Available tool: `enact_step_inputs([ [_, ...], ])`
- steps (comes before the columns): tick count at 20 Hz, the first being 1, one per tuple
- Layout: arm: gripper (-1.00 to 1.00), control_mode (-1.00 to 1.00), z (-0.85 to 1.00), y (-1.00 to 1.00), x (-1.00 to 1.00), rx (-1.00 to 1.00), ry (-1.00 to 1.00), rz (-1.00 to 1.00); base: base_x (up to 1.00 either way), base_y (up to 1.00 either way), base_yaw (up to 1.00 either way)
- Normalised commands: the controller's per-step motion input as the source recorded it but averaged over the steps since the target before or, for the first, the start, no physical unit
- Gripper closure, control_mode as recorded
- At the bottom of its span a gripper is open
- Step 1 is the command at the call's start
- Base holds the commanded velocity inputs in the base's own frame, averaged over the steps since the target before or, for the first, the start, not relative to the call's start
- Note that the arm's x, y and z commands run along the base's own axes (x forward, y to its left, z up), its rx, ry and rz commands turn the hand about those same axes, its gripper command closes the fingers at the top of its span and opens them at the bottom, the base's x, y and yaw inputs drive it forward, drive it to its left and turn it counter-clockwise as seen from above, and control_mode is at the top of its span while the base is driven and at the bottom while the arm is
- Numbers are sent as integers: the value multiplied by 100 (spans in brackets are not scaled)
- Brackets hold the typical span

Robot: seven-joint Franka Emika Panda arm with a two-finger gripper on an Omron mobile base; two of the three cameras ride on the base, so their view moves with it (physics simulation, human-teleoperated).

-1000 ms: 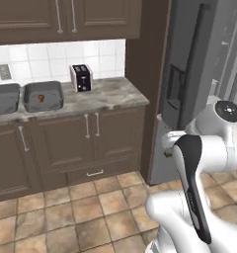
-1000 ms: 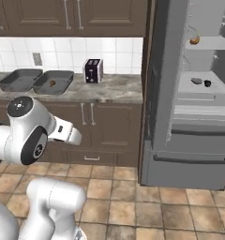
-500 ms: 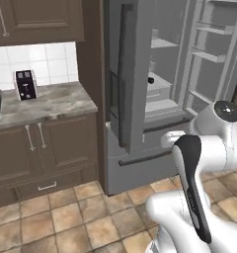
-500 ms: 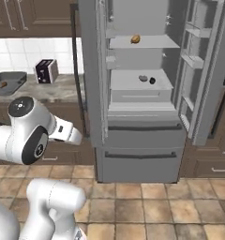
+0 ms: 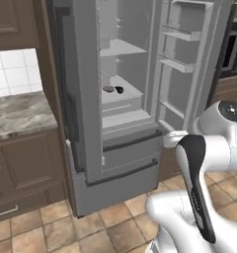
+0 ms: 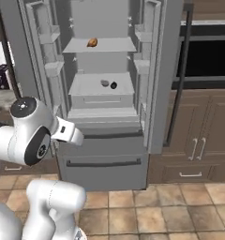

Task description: Place one eggplant and one chicken drumstick in each tupperware on the nearby counter, to pack two identical lunches.

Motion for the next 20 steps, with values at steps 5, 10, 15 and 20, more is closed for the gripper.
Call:
enact_step_inputs([
  [5,-100,100,0,0,0,0,0,0,97,-10,25],
  [10,-100,100,0,0,0,0,0,0,26,-75,28],
  [15,-100,100,0,0,0,0,0,0,12,-60,19],
  [20,-100,100,0,0,0,0,0,0,38,28,1],
])
